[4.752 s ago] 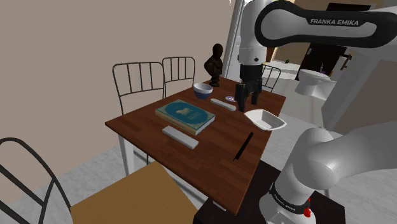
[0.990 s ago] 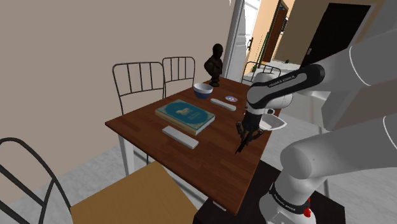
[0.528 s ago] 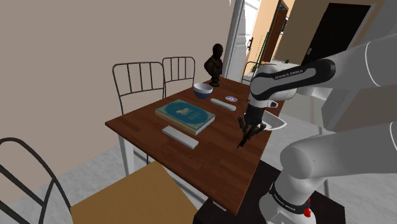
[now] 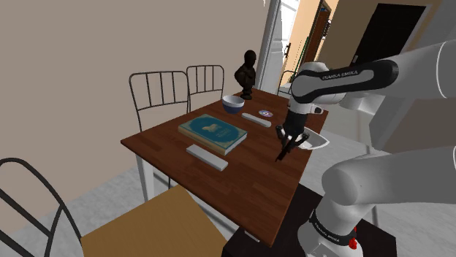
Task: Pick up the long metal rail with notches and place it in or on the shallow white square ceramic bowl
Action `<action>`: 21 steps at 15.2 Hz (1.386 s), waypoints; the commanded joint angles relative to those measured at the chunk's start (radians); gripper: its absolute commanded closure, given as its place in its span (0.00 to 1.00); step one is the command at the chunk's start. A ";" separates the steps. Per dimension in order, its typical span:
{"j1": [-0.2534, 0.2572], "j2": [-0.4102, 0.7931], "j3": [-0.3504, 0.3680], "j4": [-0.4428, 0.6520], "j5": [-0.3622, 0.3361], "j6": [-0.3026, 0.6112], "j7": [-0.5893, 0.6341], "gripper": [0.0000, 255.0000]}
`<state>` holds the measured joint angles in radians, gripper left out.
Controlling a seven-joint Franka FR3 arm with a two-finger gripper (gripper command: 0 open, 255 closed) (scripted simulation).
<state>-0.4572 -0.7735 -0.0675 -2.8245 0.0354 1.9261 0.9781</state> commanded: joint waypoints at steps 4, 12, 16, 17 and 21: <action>-0.056 0.106 -0.081 0.086 -0.064 0.015 -0.094 1.00; -0.114 0.348 -0.224 0.289 -0.126 0.053 -0.270 1.00; -0.128 0.477 -0.287 0.412 -0.121 0.058 -0.360 1.00; -0.130 0.511 -0.302 0.445 -0.116 0.057 -0.383 1.00; -0.144 0.648 -0.355 0.588 -0.083 0.046 -0.479 1.00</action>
<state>-0.5983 -0.1590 -0.4107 -2.2736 -0.0564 1.9770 0.5232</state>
